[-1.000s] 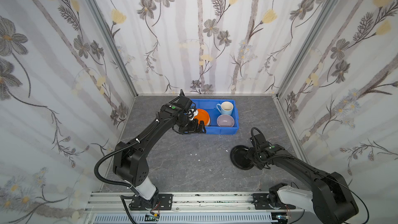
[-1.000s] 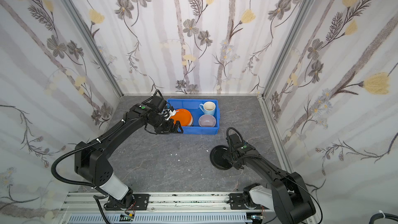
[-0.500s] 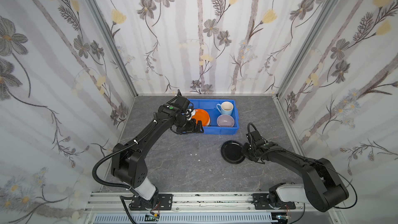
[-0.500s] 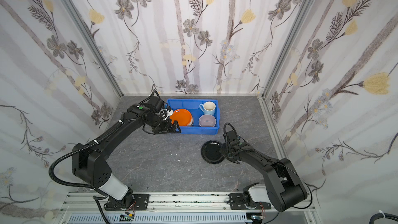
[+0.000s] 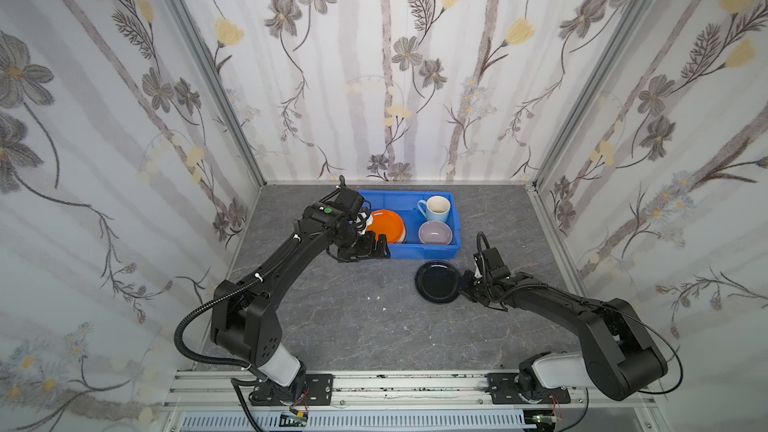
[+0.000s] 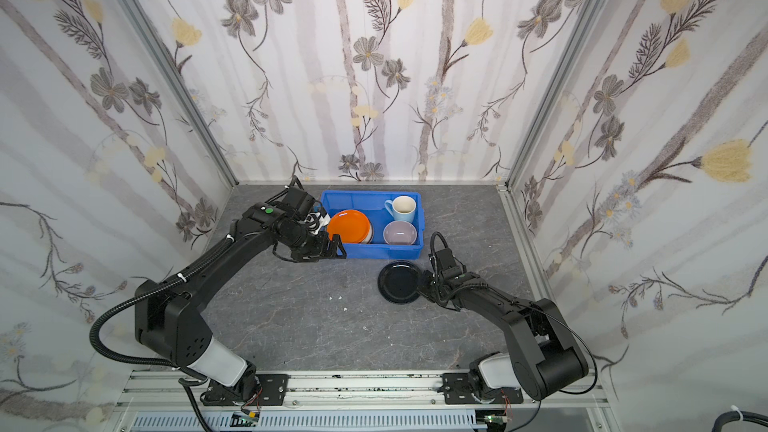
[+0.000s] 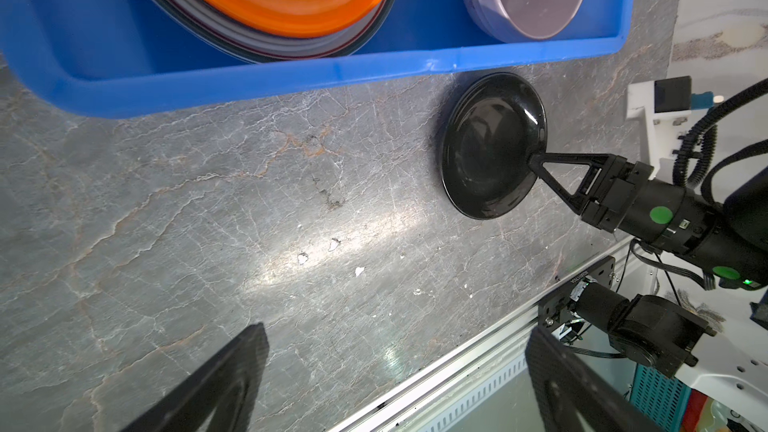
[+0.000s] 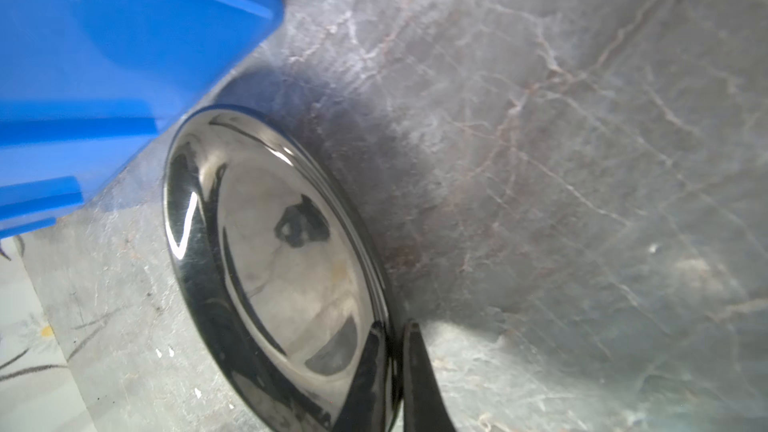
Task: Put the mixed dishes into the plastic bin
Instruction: 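Tilt the black plate up and pinch its rim with the right gripper, then carry the black plate into the bin with the right gripper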
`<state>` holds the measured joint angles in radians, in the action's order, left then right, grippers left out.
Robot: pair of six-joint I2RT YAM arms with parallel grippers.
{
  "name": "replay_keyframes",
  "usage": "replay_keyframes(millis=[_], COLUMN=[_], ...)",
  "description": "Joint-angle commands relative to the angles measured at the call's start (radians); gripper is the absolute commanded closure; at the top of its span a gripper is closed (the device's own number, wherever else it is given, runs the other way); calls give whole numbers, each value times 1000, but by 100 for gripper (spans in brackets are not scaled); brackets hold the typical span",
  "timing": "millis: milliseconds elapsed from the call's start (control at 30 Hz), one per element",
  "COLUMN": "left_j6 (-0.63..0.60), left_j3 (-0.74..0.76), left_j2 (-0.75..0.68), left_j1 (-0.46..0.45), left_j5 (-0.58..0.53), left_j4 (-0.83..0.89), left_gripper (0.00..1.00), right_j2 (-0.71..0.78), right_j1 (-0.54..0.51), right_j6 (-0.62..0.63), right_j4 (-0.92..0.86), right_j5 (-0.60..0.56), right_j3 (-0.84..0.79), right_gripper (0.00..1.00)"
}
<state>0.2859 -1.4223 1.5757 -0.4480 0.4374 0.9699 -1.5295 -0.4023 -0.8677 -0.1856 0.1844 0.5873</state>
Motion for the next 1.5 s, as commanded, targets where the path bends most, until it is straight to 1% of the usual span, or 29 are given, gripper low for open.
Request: replay_keyframes(millis=[0,133,267,500,800,967,1233,1467], left_j6=[2,7,10,25,54,57,61,50], left_j3=[7,16,23,42,88,80,73,82], left_j2=[-23,-41,-59,-101,-161,-184,-216,-270], left_j1=[9,26,37,40,45,49,107,188], left_j5=[-24,-31,-35,-65,-98,-131,-166,-177], left_j4=[10,12,12,16,16,31,65,84], left_gripper=[0,0,0,0,0,0,0,0], right_j2=[16,42,67,115,98,83,65,43], right_j1=[-1,-4,-10,-32,-72,-93,-135,-151], right_j6=[61,91,106,126,179,203,212,213], right_j4=[-75,-68,-69,-48,-72,-72,-70,-110], right_j5=[-1,58,77,148,187,226,288,323], right_j3=[7,0,-8,-7,38,77,154,316], right_gripper=[94,94,94,93,93,93,93,93])
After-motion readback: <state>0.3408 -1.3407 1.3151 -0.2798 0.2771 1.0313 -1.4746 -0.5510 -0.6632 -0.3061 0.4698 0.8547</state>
